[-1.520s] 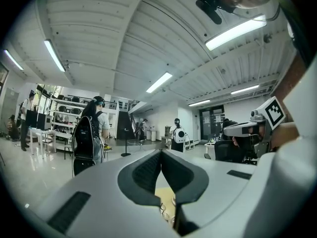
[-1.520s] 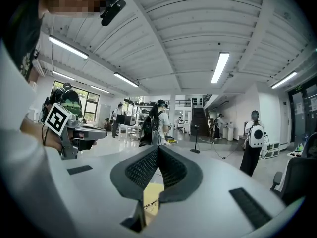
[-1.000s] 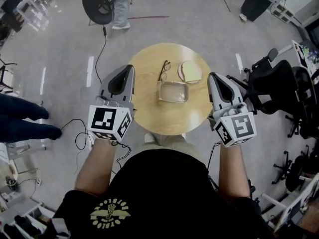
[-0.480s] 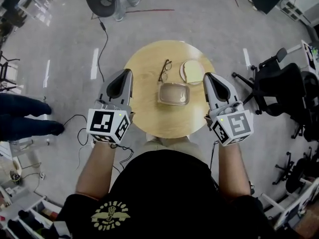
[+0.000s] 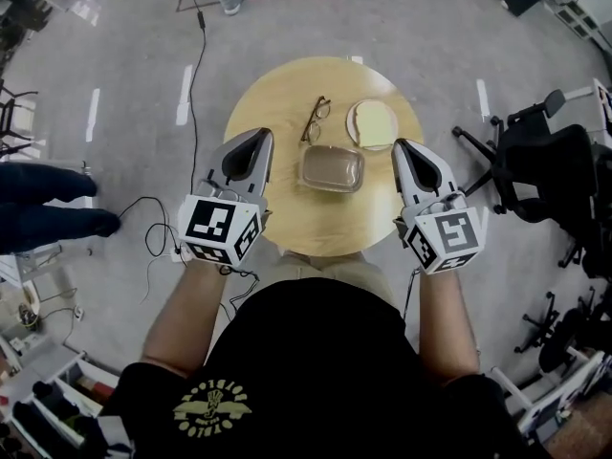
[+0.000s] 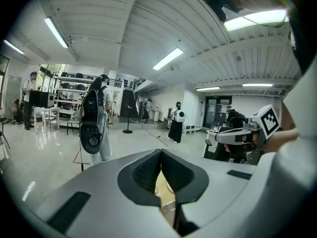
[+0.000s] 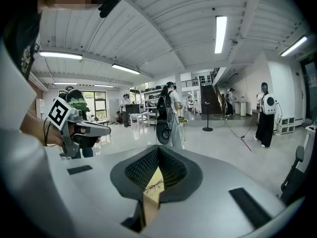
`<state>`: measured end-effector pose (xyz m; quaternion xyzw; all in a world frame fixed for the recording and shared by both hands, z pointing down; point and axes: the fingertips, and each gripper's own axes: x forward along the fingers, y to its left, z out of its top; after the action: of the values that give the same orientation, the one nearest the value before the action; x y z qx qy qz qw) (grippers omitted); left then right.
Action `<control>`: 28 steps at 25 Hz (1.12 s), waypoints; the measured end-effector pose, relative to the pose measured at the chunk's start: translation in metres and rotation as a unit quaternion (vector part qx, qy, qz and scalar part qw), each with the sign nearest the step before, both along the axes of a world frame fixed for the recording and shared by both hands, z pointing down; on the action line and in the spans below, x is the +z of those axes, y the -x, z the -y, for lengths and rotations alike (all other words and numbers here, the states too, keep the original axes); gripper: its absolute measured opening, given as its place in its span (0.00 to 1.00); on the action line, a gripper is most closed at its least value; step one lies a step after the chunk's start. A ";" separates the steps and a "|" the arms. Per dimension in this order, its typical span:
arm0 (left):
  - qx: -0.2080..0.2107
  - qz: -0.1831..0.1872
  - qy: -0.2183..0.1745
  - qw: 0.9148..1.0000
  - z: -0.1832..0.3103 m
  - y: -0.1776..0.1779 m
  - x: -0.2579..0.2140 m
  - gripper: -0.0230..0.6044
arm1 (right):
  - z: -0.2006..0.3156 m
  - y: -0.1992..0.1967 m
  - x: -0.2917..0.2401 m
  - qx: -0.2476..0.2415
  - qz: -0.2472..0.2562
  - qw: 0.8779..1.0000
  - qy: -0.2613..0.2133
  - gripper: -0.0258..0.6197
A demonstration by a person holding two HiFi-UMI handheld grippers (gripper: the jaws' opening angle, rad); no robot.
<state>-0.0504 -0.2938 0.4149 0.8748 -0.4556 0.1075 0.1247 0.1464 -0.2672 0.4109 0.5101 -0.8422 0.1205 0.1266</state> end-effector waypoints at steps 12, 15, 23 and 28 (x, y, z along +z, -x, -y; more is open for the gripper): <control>-0.019 -0.004 0.128 0.992 0.001 -0.001 0.093 0.06 | -0.001 -0.021 0.098 0.001 -0.004 0.995 0.100 0.06; 0.001 0.005 0.169 0.986 -0.006 -0.008 0.121 0.07 | -0.001 -0.024 0.119 0.000 -0.006 0.993 0.122 0.06; 0.030 0.028 0.245 0.969 -0.025 -0.023 0.182 0.07 | -0.005 -0.026 0.165 -0.011 -0.019 0.987 0.162 0.06; 0.025 0.033 0.263 0.964 -0.024 -0.021 0.204 0.07 | -0.008 -0.025 0.187 -0.013 -0.012 0.982 0.188 0.07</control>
<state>-0.0293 -0.2702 0.6191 0.8182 -0.3931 0.2555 0.3329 0.1712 -0.2595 0.5982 0.4678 -0.8095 0.2683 0.2321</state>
